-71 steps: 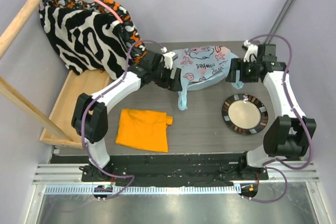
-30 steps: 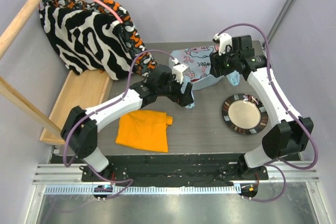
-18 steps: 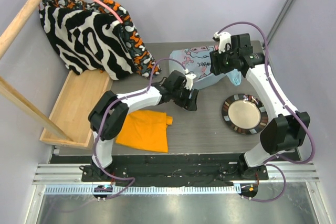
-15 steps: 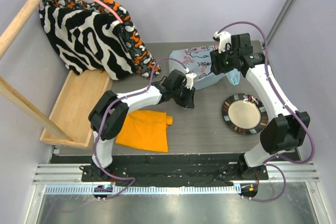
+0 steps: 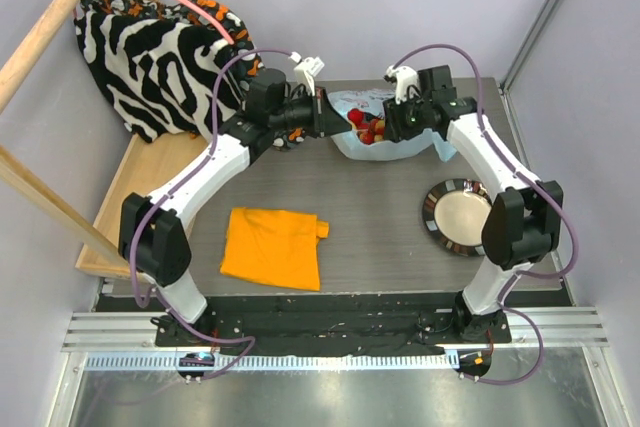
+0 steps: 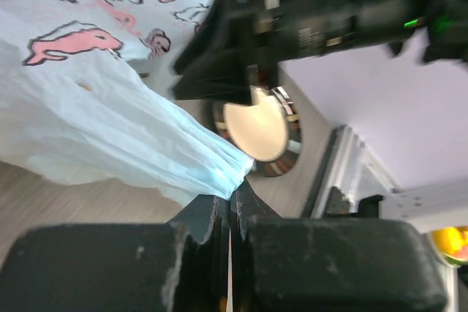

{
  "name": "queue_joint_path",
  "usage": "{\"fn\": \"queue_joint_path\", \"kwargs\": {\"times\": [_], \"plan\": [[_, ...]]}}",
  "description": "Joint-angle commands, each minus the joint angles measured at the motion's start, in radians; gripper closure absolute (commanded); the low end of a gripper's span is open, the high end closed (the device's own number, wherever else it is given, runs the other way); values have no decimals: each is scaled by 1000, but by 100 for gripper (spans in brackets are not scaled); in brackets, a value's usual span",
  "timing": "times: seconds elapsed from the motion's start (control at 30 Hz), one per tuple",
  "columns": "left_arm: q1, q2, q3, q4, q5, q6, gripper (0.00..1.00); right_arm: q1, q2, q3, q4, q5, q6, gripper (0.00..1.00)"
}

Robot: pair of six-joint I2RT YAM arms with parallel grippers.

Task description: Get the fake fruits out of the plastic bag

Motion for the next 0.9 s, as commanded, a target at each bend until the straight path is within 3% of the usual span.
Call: {"fn": "queue_joint_path", "kwargs": {"times": [0.0, 0.17, 0.33, 0.4, 0.47, 0.63, 0.87], "plan": [[13, 38, 59, 29, 121, -91, 100, 49, 64, -36, 208, 126, 16, 61], [55, 44, 72, 86, 102, -160, 100, 97, 80, -113, 176, 238, -50, 64], [55, 21, 51, 84, 99, -146, 100, 127, -151, -421, 130, 228, 42, 64], [56, 17, 48, 65, 107, -116, 100, 134, -221, -457, 120, 222, 48, 64], [56, 15, 50, 39, 106, -87, 100, 135, -227, -431, 134, 244, 54, 63], [56, 9, 7, 14, 96, -56, 100, 131, -135, -275, 182, 275, 36, 48], [55, -2, -13, -1, 79, -27, 100, 132, 34, -104, 180, 192, 71, 50]]}}
